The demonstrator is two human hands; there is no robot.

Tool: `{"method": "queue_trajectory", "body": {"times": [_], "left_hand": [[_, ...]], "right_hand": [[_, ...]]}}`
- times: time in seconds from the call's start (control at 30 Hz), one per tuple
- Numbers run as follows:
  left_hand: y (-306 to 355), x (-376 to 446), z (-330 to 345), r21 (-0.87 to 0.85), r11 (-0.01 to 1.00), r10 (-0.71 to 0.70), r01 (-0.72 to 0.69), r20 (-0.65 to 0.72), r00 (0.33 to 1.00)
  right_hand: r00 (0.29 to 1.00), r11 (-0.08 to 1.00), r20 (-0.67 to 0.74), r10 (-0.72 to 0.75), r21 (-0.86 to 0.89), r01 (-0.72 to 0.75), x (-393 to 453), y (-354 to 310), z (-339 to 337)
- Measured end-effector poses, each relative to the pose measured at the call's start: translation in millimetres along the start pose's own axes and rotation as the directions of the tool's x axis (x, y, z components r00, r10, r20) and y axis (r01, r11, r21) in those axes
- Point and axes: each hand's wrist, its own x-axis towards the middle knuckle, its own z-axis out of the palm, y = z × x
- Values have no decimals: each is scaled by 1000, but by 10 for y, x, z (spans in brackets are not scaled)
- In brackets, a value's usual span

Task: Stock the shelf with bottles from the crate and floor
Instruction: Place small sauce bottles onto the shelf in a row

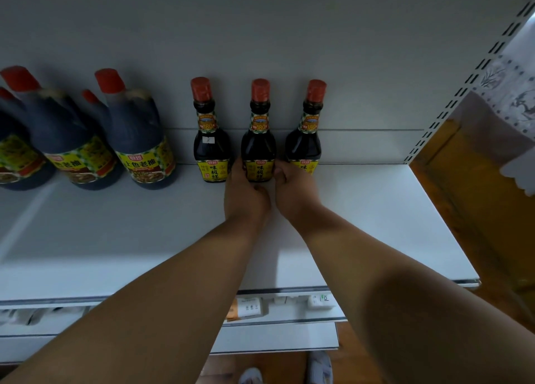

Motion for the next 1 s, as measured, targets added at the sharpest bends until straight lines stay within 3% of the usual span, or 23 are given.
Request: {"method": "queue_trajectory", "body": {"times": [0.17, 0.33, 0.47, 0.63, 0.87, 1.0], "left_hand": [[-6, -35, -42, 36, 999, 30, -29, -7, 1000], [118, -456, -143, 141, 990, 36, -20, -112, 993], [15, -966, -491, 369, 915, 247, -164, -191, 950], [-260, -1685, -1190, 586, 810, 205, -31, -233, 951], [-808, -2677, -2490, 626, 762, 129, 164, -395, 909], [-1332, -3324, -3405, 660, 706, 56, 256, -413, 909]], "right_hand": [[999, 999, 49, -11, -48, 14, -48, -43, -56], [992, 978, 84, -98, -178, 111, -192, -32, -135], [950, 926, 234, -207, -267, 268, -405, -51, -141], [844, 852, 406, -351, -236, 468, -934, -295, 187], [588, 662, 564, -580, -94, 744, -2090, -1164, 1026], [507, 603, 628, -590, -74, 794, -2887, -1578, 1783]]}}
